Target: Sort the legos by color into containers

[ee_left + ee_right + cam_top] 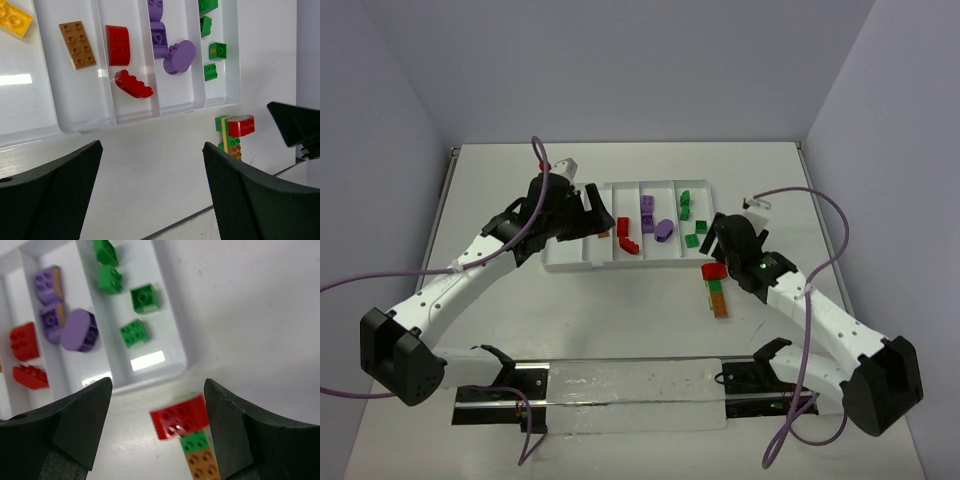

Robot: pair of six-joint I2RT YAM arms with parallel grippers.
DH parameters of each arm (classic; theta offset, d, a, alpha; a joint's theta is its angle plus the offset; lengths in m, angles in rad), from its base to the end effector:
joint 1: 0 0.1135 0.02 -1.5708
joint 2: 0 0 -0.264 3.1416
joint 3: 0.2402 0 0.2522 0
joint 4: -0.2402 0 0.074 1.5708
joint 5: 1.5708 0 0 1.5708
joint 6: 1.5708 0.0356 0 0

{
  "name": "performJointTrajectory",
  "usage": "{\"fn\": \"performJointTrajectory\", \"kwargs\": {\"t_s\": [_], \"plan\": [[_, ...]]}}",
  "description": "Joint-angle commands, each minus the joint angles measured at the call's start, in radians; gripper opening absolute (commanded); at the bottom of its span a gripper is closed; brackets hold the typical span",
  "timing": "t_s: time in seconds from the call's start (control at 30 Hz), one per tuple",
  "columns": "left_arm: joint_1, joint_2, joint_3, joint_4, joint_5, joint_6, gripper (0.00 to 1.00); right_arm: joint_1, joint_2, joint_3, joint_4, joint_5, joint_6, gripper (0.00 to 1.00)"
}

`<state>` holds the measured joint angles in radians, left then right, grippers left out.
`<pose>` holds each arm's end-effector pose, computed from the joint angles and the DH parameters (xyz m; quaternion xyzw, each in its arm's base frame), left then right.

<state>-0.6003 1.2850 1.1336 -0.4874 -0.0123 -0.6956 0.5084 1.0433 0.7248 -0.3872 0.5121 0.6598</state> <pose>0.2352 -0.1605 0.3238 -0.0453 0.8922 -0.2668 0.3616 0.1993 0.0911 0.2538 0.1723 0.8678 0.0318 0.4651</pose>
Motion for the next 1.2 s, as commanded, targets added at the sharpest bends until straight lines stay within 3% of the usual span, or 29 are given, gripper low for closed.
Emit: {"fn": "performJointTrajectory", "kwargs": {"t_s": [0.0, 0.3, 0.47, 0.67, 0.83, 0.97, 1.17], "plan": [[0.005, 0.012, 0.015, 0.05, 0.049, -0.004, 0.9, -0.005, -0.075, -0.087, -0.083, 0.005, 0.019, 0.83], [0.005, 0.038, 0.033, 0.046, 0.066, -0.007, 0.89, -0.007, -0.228, -0.115, -0.117, -0.155, 0.014, 0.87], [0.005, 0.04, 0.042, 0.05, 0.063, -0.005, 0.89, -0.007, -0.316, -0.202, -0.137, -0.177, 0.126, 0.92], [0.005, 0.059, 0.058, 0.055, 0.087, -0.01, 0.89, -0.005, -0.27, -0.279, -0.121, -0.207, 0.239, 0.93], [0.005, 0.045, 0.048, 0.056, 0.074, -0.006, 0.89, 0.007, -0.237, -0.319, -0.087, -0.227, 0.24, 0.94], [0.005, 0.052, 0.04, 0.052, 0.072, 0.001, 0.89, 0.066, -0.196, -0.325, -0.039, -0.241, 0.256, 0.94], [0.005, 0.069, 0.041, 0.074, 0.096, -0.001, 0.89, 0.283, -0.067, -0.246, 0.101, -0.278, 0.278, 0.93]]}}
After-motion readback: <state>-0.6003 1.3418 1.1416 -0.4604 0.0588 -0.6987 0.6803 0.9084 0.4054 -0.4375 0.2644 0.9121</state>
